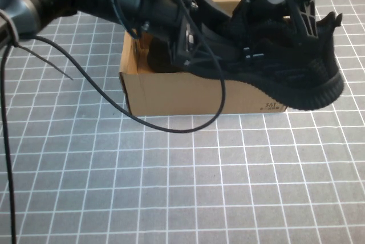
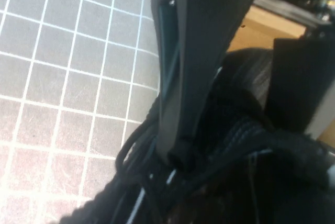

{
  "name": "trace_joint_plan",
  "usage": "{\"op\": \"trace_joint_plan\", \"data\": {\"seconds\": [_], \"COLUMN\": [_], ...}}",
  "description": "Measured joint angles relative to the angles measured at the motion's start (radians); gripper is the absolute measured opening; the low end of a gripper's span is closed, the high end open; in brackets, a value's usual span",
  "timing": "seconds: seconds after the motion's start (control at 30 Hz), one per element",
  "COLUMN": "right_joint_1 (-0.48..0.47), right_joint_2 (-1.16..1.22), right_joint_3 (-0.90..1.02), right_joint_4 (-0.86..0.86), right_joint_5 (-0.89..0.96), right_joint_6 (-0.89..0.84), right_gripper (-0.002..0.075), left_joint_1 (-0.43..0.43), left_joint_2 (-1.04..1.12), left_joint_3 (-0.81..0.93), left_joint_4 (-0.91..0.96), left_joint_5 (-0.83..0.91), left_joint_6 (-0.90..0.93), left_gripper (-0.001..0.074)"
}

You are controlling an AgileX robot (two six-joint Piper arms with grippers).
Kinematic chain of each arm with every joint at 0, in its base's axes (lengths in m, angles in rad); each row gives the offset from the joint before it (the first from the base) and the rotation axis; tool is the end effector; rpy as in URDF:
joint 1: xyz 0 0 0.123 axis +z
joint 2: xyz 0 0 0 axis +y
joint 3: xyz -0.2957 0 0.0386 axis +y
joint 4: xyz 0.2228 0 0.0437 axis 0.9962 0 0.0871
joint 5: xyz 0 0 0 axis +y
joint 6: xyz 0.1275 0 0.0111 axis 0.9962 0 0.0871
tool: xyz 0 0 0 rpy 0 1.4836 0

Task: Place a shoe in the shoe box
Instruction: Hand over the shoe, then place the shoe in the shoe box

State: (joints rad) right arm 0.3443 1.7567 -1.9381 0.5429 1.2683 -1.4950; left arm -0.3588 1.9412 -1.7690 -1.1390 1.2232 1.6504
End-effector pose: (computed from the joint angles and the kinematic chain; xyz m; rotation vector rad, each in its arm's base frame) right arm 0.3254 0.1837 0.3989 -1.8761 1.4443 0.1979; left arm 0.3447 -0.2460 0.3357 1.6217 1.3769 -0.8940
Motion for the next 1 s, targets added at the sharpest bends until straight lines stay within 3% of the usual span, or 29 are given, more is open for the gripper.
{"op": "trace_joint_plan", "data": {"seconds": [0.17,0.33,0.4,0.63,0.7,0.9,1.0], "right_joint_1": [0.000,0.000,0.000,0.000,0.000,0.000,0.000], "right_joint_2": [0.000,0.002,0.002,0.002,0.002,-0.002,-0.015], "right_joint_3": [0.000,0.002,0.002,0.004,0.004,-0.063,-0.117], "right_joint_4": [-0.017,-0.024,-0.024,-0.028,-0.035,-0.122,-0.191], "right_joint_5": [0.023,0.043,0.045,0.048,0.040,0.006,-0.001], "right_joint_6": [-0.001,-0.002,-0.002,0.095,0.183,0.414,0.538], "right_gripper": [0.0006,0.0006,0.0006,0.0024,0.0081,0.0393,0.0428], "left_joint_1": [-0.038,-0.054,-0.057,-0.057,-0.059,-0.060,-0.066], "left_joint_2": [0.009,0.016,0.016,0.016,0.017,0.035,0.035], "left_joint_3": [-0.004,-0.009,-0.011,-0.012,-0.012,-0.009,-0.009], "left_joint_4": [0.026,0.062,0.073,0.081,0.103,0.185,0.210], "left_joint_5": [-0.012,-0.014,-0.019,-0.021,-0.023,-0.061,-0.085], "left_joint_6": [-0.021,-0.031,-0.033,-0.044,-0.055,-0.080,-0.082], "left_gripper": [0.0323,0.0115,0.0069,0.0041,0.0036,0.0027,0.0022]}}
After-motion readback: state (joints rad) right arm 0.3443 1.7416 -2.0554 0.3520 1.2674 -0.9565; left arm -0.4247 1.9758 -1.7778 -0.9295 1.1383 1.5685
